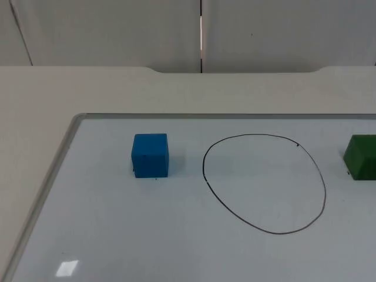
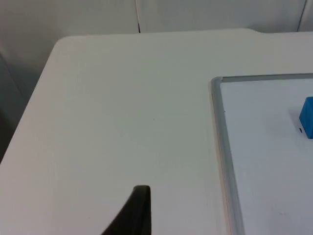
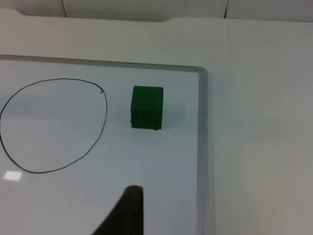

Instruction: Push the two cubes into the marked area.

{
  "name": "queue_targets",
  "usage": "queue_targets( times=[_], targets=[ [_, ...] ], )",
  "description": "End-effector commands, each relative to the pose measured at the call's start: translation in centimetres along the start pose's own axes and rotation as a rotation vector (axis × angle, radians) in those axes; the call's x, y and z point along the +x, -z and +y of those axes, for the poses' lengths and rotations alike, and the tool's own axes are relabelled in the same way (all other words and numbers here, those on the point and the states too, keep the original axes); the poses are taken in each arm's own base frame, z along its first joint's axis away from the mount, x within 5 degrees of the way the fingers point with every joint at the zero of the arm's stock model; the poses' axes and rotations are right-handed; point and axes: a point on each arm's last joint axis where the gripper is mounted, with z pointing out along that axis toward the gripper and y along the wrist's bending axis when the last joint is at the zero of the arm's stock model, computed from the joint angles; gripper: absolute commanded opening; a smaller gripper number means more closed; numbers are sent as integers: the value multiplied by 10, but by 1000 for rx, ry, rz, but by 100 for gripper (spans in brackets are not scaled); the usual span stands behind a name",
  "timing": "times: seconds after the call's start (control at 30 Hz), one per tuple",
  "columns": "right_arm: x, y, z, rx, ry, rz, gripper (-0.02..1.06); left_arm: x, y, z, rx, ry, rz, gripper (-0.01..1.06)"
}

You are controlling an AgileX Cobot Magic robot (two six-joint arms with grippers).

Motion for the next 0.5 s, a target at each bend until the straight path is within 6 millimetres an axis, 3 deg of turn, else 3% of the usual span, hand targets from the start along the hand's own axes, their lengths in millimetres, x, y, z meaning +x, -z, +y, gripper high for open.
queue_targets(
  times=[0.0, 0.47],
  targets=[
    [1, -1, 0, 4, 2, -5, 105, -3, 2, 0, -3, 1, -14, 105],
    [1, -1, 0, 4, 2, -5, 105, -28, -35, 0, 7, 5, 131, 105]
  ],
)
